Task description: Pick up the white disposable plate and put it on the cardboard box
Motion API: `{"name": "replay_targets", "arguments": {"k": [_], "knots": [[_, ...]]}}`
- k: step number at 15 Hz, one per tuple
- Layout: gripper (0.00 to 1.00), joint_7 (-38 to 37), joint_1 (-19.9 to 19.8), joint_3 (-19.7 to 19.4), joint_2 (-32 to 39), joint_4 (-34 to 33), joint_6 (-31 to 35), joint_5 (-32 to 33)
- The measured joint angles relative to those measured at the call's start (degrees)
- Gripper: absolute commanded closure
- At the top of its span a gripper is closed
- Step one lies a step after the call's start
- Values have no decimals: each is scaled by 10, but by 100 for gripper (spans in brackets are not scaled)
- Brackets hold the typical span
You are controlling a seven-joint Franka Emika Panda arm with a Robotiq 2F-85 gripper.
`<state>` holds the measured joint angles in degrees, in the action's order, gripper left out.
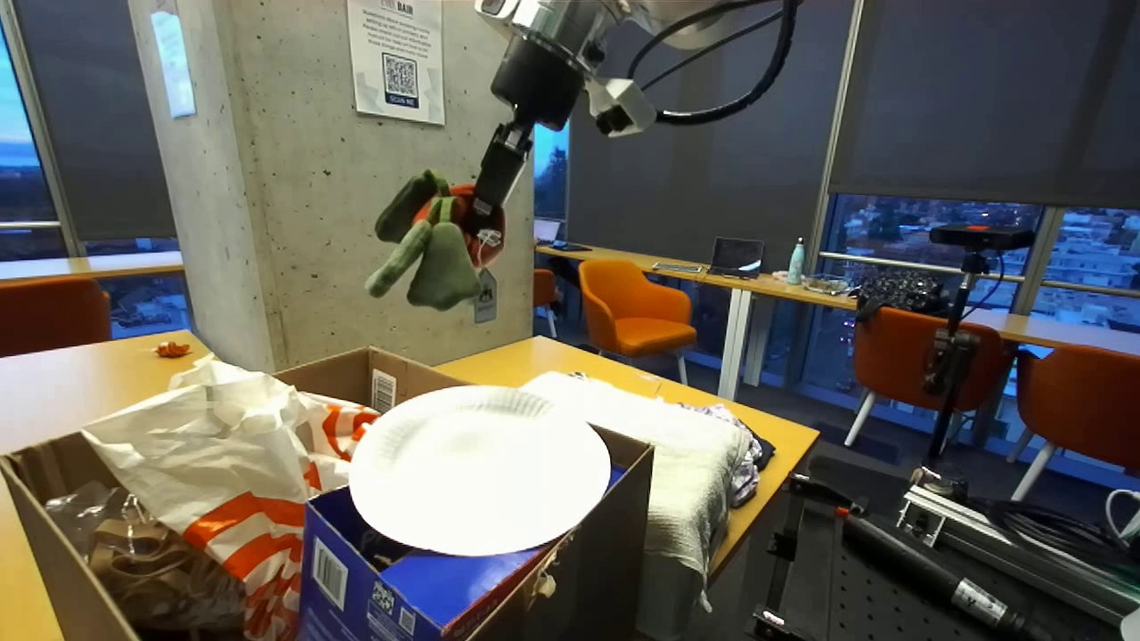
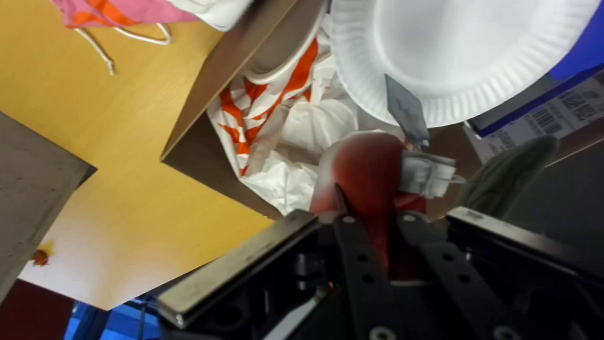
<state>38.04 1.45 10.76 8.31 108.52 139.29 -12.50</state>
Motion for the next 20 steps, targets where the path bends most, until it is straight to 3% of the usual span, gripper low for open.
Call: {"name": "replay_targets", "arguments": {"k": [6, 12, 13, 14, 20], "knots": [[97, 7, 36, 25, 23, 50, -1, -34], [97, 7, 49, 29, 56, 93, 31, -5], [65, 7, 48, 29, 62, 99, 45, 3], [64, 7, 48, 28, 68, 103, 59, 11], [21, 2, 43, 27, 86, 105, 102, 35]]}}
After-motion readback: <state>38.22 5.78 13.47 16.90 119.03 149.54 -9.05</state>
